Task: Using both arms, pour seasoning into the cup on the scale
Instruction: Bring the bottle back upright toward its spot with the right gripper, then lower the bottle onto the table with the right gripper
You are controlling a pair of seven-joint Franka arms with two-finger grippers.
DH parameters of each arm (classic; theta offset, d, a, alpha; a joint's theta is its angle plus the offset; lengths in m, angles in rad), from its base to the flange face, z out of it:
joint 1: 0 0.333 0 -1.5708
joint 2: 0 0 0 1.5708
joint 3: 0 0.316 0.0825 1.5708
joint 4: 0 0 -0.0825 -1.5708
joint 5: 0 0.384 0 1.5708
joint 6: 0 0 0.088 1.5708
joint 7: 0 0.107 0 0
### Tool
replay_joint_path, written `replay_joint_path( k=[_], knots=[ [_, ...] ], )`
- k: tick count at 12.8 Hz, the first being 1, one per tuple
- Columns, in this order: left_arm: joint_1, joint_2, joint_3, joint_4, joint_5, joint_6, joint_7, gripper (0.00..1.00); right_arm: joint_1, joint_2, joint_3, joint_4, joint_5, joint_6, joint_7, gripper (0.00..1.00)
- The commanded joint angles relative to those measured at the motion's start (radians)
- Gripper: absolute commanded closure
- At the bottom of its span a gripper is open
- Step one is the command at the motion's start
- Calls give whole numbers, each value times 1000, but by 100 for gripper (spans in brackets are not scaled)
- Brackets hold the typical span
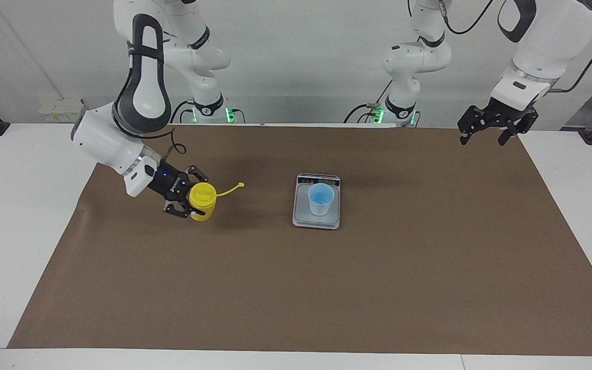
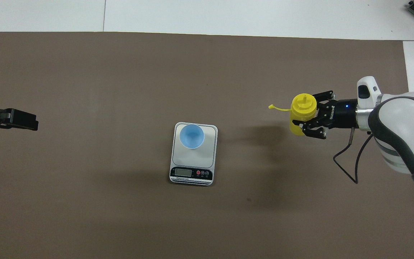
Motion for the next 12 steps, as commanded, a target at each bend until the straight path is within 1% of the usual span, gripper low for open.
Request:
replay_joint_path(
  k=[1,4,5,7,8,9,10,11,12],
  knots=[
    [-1,-15,3,-11,15,-13,1,0,-9,-10,11,-61,125,43,-129,100],
    [-1,-13,3,-9,15,-4,3,0,-10,46,11,-74,275,36,-266,100],
    [-1,-13,3,-9,15,-10,3,0,-9,48,11,-93,326,37,-283,100],
    [-1,-13,2,-3,12,-2,3,0,-10,57,11,-107,374,36,-333,100],
    [-1,-15,2,-7,10,-2,3,0,-13,76,11,-114,398,27,-376,100],
    [-1,-19,3,-18,10,-1,3,0,-13,77,11,-122,423,27,-398,94],
    [-1,-21,3,-21,10,-1,1,0,-13,77,11,-122,432,25,-395,64],
    [-3,-21,3,-21,10,-2,-3,0,-13,77,11,-122,438,25,-392,1],
    [-1,-23,3,-23,10,-14,-6,0,-16,76,11,-123,443,25,-390,0]
  ],
)
